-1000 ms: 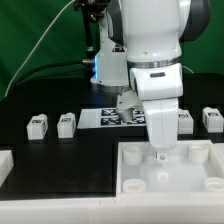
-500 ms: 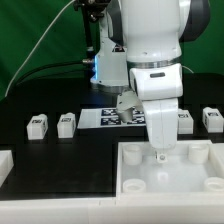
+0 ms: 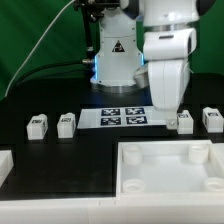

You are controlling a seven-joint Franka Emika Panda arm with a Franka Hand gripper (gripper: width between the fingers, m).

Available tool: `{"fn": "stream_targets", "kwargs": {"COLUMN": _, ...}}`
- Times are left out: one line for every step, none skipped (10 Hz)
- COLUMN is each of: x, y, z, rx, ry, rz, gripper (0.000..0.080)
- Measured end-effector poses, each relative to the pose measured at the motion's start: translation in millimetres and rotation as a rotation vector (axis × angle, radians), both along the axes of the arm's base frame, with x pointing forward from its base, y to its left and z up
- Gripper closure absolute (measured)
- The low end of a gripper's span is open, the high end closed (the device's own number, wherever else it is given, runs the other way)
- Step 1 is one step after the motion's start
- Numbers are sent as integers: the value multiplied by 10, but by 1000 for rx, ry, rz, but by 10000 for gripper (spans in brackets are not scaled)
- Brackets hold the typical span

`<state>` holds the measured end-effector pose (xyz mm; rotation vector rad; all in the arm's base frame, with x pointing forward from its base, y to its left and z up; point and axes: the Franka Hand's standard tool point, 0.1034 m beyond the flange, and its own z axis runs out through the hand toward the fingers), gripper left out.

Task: Assemble one leg

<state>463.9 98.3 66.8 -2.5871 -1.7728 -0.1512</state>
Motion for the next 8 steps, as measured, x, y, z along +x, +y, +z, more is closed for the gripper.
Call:
{"fn": "stream_targets", "kwargs": {"x": -38, "y": 119, "z": 73, "rx": 23, "ry": 6, "rz": -193, "gripper": 151}}
{"fn": "stream_targets", "kwargs": {"x": -87, "y": 311, "z": 154, "rx": 44, "ry": 5, "rz": -350, "gripper": 150}}
{"fn": "stream_targets", "kwargs": {"x": -121, "y": 509, "z": 211, "rx": 69, "ry": 11, "rz": -517, "gripper": 150}}
{"fn": "stream_targets", "kwargs": {"x": -145, "y": 622, "z": 206, "rx": 94, "ry": 22, "rz": -669, "gripper": 150}}
{"fn": "stream_targets", "kwargs": {"x": -151, "y": 658, "z": 169, "rx": 123, "ry": 33, "rz": -807, "gripper": 151}}
{"fn": "stream_targets", "kwargs": {"x": -147, "y": 653, "z": 172, "rx": 132, "ry": 43, "rz": -875, "gripper": 151}}
{"fn": "stream_targets", "kwargs": {"x": -150, "y": 663, "z": 173, "rx": 153, "ry": 63, "rz": -1033, "gripper": 151}}
{"fn": "stream_targets", "kwargs": {"x": -156, "y": 675, "z": 170, "rx": 162, "ry": 75, "rz": -1106, "gripper": 151}}
